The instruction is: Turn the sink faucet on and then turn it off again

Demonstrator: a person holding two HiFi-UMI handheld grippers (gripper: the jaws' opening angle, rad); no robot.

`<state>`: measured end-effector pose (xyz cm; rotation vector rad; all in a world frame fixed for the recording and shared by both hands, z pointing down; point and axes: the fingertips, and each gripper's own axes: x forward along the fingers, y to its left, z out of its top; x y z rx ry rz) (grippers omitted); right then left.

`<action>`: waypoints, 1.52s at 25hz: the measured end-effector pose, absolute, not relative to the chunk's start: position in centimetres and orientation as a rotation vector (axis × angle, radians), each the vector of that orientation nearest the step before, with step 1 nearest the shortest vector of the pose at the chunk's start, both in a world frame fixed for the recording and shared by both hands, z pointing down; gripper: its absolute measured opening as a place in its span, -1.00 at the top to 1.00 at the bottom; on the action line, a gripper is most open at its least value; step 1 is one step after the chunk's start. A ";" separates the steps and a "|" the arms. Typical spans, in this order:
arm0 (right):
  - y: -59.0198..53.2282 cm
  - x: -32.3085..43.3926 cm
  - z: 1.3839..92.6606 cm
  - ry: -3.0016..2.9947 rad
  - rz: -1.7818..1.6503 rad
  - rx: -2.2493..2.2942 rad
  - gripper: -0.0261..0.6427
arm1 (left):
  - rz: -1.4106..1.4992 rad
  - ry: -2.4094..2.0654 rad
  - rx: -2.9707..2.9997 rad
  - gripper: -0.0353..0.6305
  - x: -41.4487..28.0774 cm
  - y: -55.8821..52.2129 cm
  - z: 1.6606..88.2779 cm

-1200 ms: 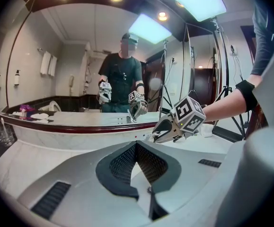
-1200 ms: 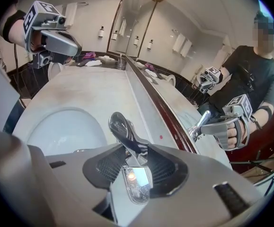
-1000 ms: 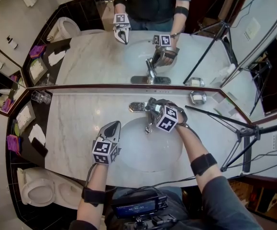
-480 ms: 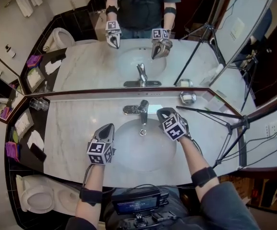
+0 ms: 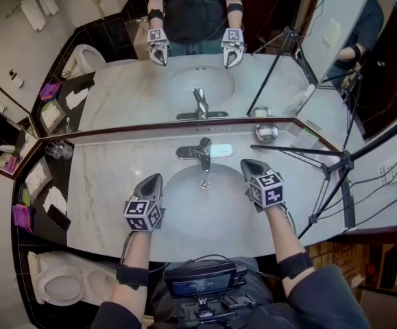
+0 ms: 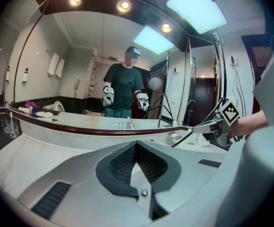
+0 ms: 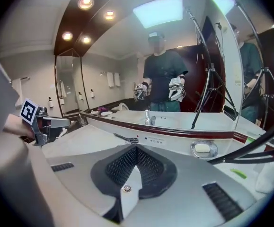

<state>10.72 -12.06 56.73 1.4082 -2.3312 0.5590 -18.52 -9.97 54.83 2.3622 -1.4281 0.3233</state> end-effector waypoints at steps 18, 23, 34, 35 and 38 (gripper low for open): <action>-10.7 10.8 58.2 -2.320 0.621 1.403 0.87 | 0.396 -1.434 2.424 0.89 -17.7 -10.7 55.1; -11.0 11.3 59.0 -2.307 0.634 1.400 0.87 | 0.501 -1.366 2.489 0.63 -15.8 -11.8 56.1; -11.3 12.7 60.1 -2.279 0.670 1.416 0.86 | 0.908 -1.097 2.769 0.14 -8.8 -15.2 58.4; -11.2 12.8 60.2 -2.275 0.674 1.418 0.86 | 0.957 -1.070 2.789 0.13 -8.3 -15.4 58.9; -11.1 13.3 60.6 -2.268 0.682 1.425 0.87 | 1.172 -0.982 2.884 0.03 -6.9 -16.1 60.7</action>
